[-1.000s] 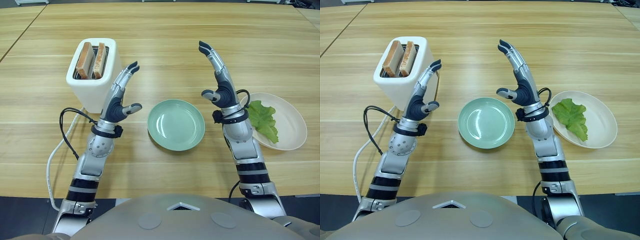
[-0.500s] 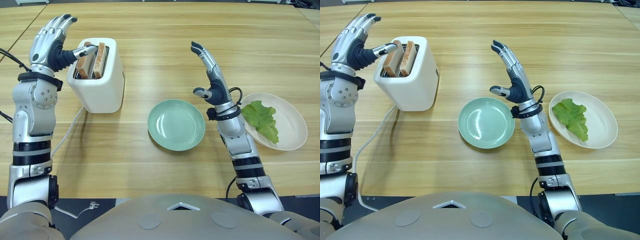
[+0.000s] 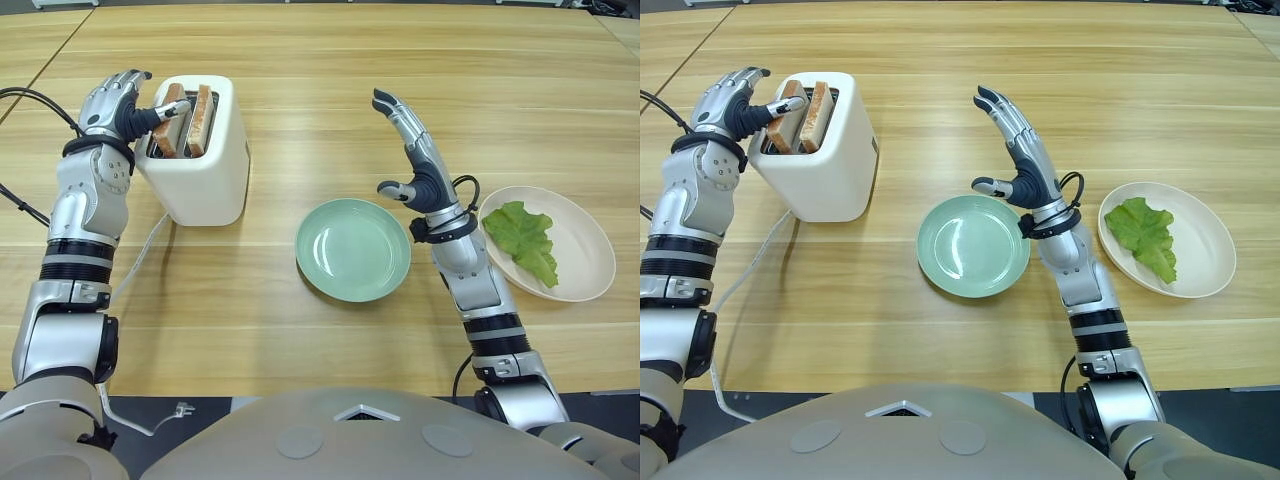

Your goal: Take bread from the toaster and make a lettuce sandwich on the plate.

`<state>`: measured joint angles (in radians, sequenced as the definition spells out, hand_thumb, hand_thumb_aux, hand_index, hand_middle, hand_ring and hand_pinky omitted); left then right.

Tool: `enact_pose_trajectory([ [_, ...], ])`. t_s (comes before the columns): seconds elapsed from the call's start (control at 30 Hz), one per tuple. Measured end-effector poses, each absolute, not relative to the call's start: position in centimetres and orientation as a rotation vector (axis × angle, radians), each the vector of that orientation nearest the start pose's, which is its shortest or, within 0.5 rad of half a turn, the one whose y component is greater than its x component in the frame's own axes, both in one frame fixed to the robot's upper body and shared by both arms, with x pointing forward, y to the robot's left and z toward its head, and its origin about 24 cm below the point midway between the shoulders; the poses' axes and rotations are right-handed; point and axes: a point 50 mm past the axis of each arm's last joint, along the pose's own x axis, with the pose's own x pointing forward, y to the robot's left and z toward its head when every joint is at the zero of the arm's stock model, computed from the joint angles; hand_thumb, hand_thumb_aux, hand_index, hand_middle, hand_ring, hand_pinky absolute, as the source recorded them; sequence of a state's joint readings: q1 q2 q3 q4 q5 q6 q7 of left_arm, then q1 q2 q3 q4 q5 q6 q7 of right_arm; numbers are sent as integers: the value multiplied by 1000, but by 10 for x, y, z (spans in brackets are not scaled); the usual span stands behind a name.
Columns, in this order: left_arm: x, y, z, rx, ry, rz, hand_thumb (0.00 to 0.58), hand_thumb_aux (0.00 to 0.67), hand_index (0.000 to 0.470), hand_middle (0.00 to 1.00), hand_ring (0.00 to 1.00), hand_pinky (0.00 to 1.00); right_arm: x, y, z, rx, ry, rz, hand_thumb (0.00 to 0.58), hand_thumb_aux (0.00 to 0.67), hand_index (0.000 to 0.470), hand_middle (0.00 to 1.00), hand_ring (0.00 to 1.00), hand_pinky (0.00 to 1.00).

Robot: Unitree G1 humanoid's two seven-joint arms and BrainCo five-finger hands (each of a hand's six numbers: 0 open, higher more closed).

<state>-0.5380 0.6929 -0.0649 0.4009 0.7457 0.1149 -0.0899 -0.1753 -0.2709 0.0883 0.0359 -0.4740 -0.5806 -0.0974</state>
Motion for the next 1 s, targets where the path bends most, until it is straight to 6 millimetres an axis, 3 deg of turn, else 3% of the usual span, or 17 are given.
enact_pose_trajectory([
  [0.03,340,285,156,1408,68,176,112,68,48,0,0,0,262,-139,121,-678,-735,206,0,0,0,0,0,0],
  [0.07,340,286,157,1413,73,176,234,152,107,0,0,0,261,-139,120,-678,-734,206,0,0,0,0,0,0],
  [0.1,339,286,159,1418,70,175,261,173,122,0,0,0,261,-139,120,-680,-733,206,0,0,0,0,0,0],
  [0.13,339,285,162,1421,66,172,405,302,212,0,0,0,261,-139,119,-680,-731,206,0,0,0,0,0,0],
  [0.17,338,284,166,1426,58,173,452,355,249,0,0,0,261,-139,119,-681,-731,205,0,0,0,0,0,0],
  [0.3,332,273,175,1416,21,125,524,462,324,0,0,0,260,-139,120,-688,-735,203,0,0,0,0,0,0],
  [0.33,331,272,176,1412,20,116,546,507,356,0,0,0,260,-139,120,-689,-735,203,0,0,0,0,0,0],
  [0.37,329,271,177,1398,19,104,575,610,428,0,0,0,260,-139,120,-696,-736,204,0,0,0,0,0,0],
  [0.43,326,268,179,1377,28,75,580,670,470,0,0,0,260,-139,120,-699,-737,204,0,0,0,0,0,0],
  [0.53,325,270,180,1345,52,48,580,670,470,0,0,0,260,-138,120,-706,-741,201,0,0,0,0,0,0],
  [0.57,325,271,181,1344,59,48,546,507,356,0,0,0,260,-137,120,-711,-743,203,0,0,0,0,0,0],
  [0.6,325,272,181,1344,63,47,516,447,313,0,0,0,260,-137,120,-711,-744,204,0,0,0,0,0,0],
  [0.67,325,276,183,1354,78,55,491,407,286,0,0,0,260,-135,119,-709,-746,211,0,0,0,0,0,0],
  [0.83,323,280,178,1355,115,59,313,215,151,0,0,0,260,-133,119,-715,-749,213,0,0,0,0,0,0],
  [0.87,323,280,177,1356,119,58,343,242,170,0,0,0,260,-133,119,-716,-750,213,0,0,0,0,0,0],
  [0.9,323,280,177,1356,122,57,417,315,221,0,0,0,260,-133,119,-719,-750,213,0,0,0,0,0,0],
  [1.0,322,280,176,1366,136,45,484,397,278,0,0,0,260,-133,119,-724,-753,209,0,0,0,0,0,0],
])
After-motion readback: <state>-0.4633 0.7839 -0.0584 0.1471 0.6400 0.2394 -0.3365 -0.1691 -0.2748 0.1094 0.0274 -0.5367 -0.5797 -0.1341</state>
